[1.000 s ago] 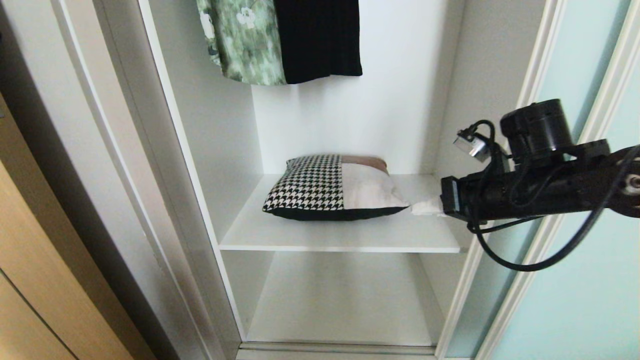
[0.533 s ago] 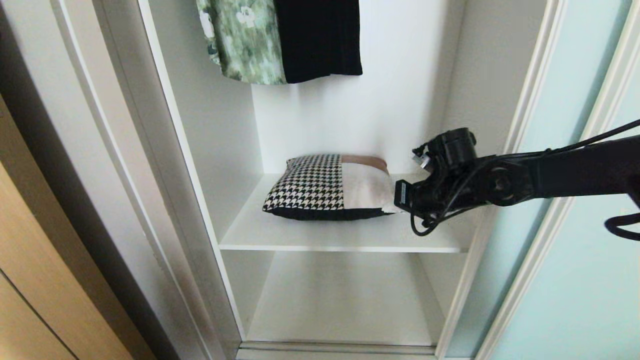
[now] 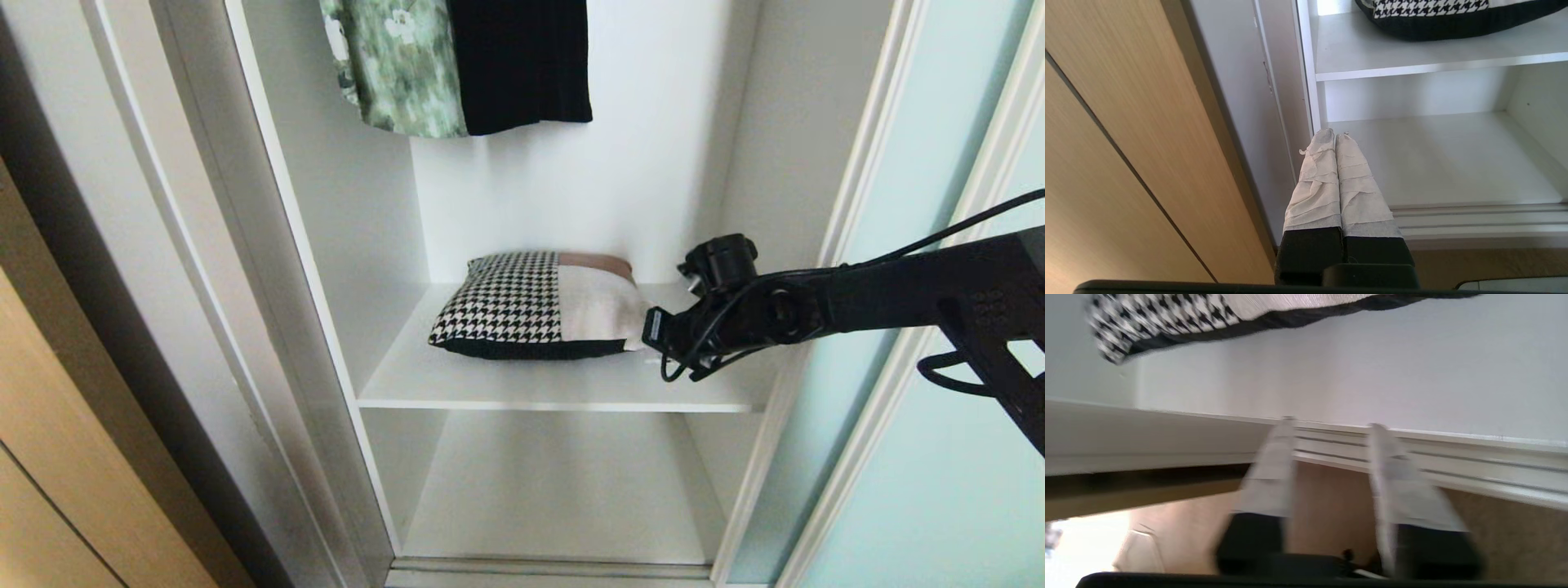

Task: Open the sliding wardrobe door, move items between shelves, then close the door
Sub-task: Place the pillow on the lower shelf

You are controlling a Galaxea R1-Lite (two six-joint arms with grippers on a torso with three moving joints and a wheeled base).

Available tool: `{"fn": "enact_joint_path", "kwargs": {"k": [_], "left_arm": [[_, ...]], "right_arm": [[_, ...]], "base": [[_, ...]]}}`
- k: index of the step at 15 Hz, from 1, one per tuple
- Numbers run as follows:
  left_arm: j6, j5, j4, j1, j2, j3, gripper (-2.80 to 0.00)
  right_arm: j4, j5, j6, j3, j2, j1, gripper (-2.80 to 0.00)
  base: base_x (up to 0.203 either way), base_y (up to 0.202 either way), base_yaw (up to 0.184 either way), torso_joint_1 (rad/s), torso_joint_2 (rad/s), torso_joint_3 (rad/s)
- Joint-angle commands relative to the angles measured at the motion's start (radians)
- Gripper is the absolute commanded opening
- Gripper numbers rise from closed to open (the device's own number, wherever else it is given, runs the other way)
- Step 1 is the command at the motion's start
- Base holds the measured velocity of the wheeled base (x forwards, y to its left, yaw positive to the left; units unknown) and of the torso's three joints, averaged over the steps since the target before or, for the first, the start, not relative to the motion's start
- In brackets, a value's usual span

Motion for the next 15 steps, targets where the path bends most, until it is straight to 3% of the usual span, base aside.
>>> {"fn": "enact_joint_path", "kwargs": {"k": [1,4,10,15], "left_arm": [[0.0,0.01,0.01,0.0,0.001,-0.004,-2.8],[-0.002,0.017,0.0,0.001,0.0,-0.018,-2.8],[-0.014,0.021,0.081,0.001,0.127,-0.239,-2.8],[-0.153,0.015,0.072,-0.002,0.389,-0.435,-2.8]], "right_arm": [[-0.01,-0.002,0.012,0.007,-0.017,-0.021,0.0],[-0.064,-0.004,0.016,-0.03,0.053,-0.065,0.0],[-0.103,0.004,0.069,-0.251,0.224,-0.092,0.0],[-0.143,0.07,0.075,-0.252,0.241,-0.106,0.0]], "base": [[0.0,0.0,0.0,0.0,0.0,0.0],[0.0,0.0,0.0,0.0,0.0,0.0],[0.0,0.0,0.0,0.0,0.0,0.0],[0.0,0.0,0.0,0.0,0.0,0.0]]}}
